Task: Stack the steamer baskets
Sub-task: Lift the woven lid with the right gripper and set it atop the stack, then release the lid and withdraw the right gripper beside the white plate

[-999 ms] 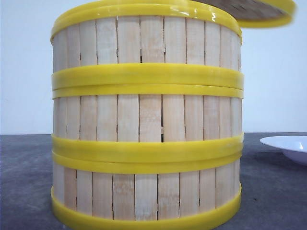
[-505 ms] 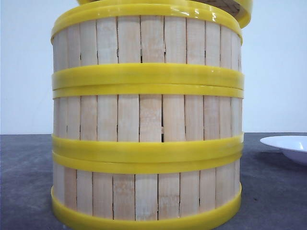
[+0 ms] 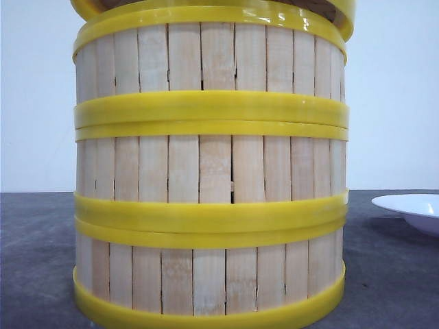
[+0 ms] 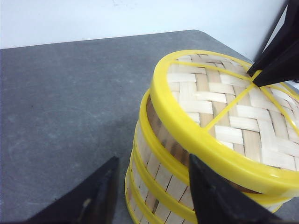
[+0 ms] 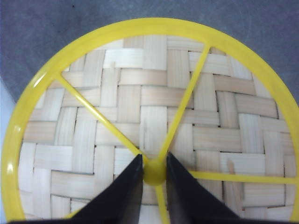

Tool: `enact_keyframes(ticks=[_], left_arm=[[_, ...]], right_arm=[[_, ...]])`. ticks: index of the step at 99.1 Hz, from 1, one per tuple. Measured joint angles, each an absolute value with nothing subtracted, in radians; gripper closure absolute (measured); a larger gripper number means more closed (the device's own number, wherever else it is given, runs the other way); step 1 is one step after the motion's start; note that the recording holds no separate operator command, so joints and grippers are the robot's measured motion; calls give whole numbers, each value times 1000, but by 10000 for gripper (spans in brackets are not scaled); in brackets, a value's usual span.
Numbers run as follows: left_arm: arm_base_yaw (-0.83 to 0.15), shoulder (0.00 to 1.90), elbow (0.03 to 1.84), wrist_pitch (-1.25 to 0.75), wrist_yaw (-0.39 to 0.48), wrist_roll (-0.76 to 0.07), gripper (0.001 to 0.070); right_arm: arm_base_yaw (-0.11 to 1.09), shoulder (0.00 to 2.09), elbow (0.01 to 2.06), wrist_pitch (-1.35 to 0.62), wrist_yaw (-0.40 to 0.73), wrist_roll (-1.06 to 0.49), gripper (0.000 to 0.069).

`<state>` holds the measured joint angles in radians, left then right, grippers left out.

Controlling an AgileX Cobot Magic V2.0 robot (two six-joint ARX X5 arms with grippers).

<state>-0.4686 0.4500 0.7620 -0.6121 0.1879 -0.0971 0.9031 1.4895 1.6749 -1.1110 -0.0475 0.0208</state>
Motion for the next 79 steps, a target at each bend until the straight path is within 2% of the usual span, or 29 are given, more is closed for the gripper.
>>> enact_keyframes(ticks=[79], left_arm=[[-469,450,762,-613,189,-97,434]], right_arm=[[909,1559,1675,-1091,-22,-4,631]])
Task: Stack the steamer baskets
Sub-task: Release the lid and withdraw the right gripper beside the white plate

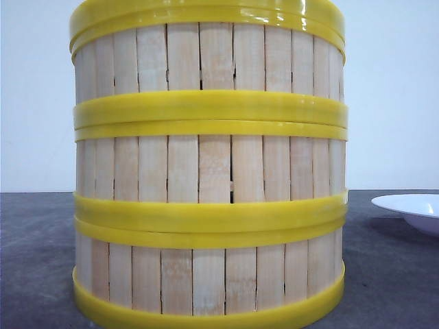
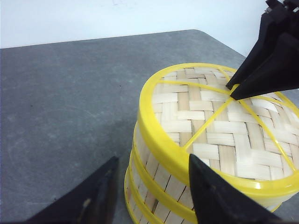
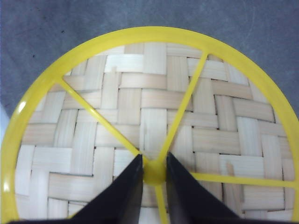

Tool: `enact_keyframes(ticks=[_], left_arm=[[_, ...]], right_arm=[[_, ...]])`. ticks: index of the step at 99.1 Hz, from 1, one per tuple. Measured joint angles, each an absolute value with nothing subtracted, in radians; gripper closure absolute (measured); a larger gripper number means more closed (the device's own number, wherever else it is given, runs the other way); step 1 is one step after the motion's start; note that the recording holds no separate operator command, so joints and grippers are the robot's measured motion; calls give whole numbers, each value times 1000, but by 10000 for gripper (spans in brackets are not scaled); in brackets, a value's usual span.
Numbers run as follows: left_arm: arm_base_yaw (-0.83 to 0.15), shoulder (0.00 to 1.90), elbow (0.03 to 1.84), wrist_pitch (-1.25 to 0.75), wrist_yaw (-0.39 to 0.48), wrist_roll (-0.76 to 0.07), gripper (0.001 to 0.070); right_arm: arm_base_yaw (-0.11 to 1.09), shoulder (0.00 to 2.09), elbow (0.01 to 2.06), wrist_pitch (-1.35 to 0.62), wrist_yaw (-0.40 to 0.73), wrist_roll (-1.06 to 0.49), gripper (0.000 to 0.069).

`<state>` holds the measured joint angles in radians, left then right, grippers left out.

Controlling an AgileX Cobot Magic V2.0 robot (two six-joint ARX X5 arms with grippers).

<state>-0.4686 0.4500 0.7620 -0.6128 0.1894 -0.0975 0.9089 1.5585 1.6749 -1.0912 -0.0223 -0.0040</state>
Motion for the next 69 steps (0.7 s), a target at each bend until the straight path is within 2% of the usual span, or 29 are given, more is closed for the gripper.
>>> enact_keyframes(ticks=[24,30,47,55,69], left_arm=[[-469,450,762,-613,189,-97,434],[-469,450,762,-613,189,-97,434],[-469,450,762,-613,189,-97,434],[-469,450,762,-613,190,-97,434],[-469,450,762,-616,189,-97,434]], right_arm=[[908,1559,1675,-1104,-22,-4,628],[908,1559,1675,-1106,-22,-4,590],[909,1559,1678,-1119,-23,-4,391],[909,1555,1689,-1118,-17,-4,360],[909,1511,1728,-1108,18,-4,349]])
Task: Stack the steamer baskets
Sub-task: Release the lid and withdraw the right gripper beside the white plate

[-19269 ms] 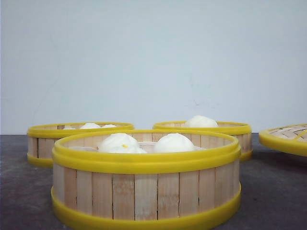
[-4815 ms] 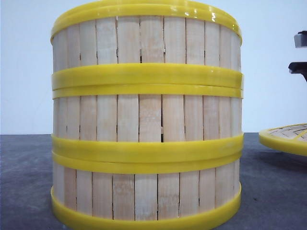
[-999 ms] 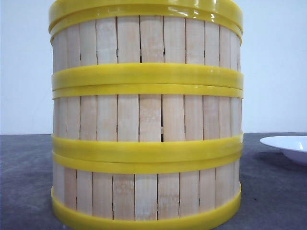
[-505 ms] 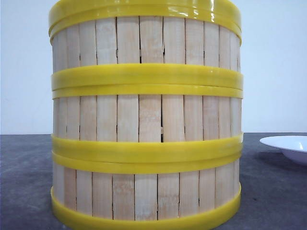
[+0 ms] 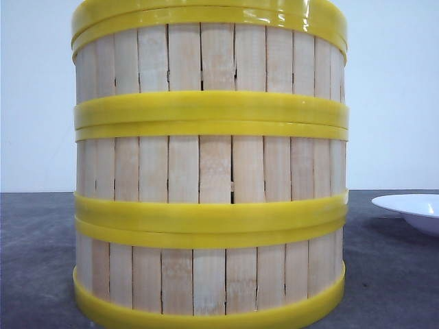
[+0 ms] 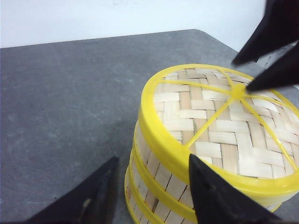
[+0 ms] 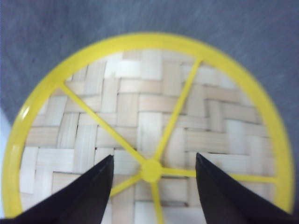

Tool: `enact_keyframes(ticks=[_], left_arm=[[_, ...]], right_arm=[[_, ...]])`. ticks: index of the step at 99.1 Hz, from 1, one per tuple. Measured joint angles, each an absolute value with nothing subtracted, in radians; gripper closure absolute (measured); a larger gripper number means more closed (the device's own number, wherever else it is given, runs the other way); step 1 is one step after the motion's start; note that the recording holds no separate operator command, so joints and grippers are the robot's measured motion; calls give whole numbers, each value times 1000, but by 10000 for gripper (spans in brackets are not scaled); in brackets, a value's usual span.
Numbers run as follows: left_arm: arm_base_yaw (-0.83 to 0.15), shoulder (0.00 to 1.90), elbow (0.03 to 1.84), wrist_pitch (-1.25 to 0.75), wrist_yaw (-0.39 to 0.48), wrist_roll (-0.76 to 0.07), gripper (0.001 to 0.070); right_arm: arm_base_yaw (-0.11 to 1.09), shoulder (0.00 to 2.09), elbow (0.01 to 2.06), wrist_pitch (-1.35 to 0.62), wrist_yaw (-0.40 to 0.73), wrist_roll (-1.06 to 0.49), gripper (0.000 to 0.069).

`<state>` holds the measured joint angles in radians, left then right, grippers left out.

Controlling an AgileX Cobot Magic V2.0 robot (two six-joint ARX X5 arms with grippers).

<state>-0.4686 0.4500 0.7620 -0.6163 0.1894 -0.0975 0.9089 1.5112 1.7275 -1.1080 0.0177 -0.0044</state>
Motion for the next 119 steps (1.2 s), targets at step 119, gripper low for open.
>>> enact_keyframes(ticks=[119], left_arm=[[-469,450,762,-617,189,-97,434]], right_arm=[[909,778,987,-822,443,286,347]])
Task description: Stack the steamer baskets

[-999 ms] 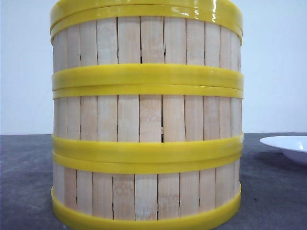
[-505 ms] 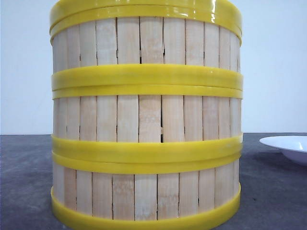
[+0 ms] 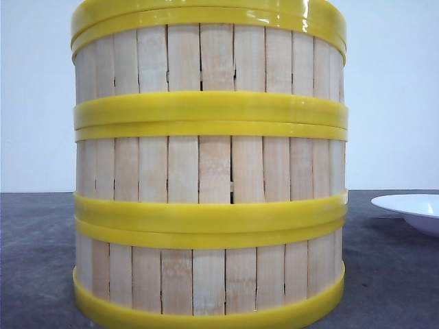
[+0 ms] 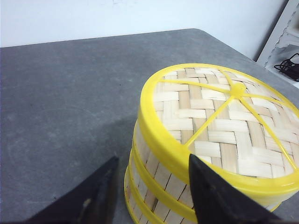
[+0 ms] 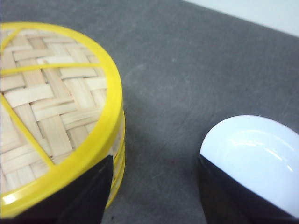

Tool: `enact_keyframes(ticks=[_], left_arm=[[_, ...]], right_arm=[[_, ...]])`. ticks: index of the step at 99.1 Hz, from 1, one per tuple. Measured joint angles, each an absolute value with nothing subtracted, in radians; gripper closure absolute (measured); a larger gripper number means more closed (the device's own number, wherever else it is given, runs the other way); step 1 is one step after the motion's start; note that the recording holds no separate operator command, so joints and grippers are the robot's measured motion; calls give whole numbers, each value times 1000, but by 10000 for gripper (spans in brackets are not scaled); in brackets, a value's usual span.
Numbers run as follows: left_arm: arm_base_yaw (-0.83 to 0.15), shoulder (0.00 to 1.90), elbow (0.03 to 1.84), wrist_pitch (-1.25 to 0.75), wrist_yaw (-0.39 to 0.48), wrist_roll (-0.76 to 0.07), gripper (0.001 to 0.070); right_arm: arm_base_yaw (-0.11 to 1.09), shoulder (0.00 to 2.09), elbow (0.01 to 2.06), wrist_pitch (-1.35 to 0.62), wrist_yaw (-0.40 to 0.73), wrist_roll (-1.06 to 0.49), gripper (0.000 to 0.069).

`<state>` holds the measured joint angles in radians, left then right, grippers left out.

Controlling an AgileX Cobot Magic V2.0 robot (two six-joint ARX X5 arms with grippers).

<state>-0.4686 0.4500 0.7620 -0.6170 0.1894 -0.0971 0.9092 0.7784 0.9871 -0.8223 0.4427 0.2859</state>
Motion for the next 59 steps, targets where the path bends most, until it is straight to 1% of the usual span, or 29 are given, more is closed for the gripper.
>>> enact_keyframes(ticks=[7,11,14,18,20,25,27,38,59], left_arm=[[-469,450,762,-617,189,-97,435],[-469,450,762,-617,189,-97,447],[-469,450,762,-617,190,-96,481],[-469,450,762,-617,190,-96,567],[-469,450,762,-617,190,-97,602],[-469,450,762,-617,189,-97,650],[-469,450,762,-617,189,-97,662],[-469,450,762,-617,189,-96,683],[-469,450,762,-617,189,-97,683]], right_arm=[[909,773,987,-803,443,290,349],[909,769,987,-795,443,293,375],[909,767,987,-792,444,293,427],[909,764,987,-792,444,292,530],[909,763,987,-792,445,291,571],[909,762,987,-786,445,288,632],[909,762,987,-782,445,287,644],[909,762,987,-771,445,285,672],[909,762,987,-765,444,285,679]])
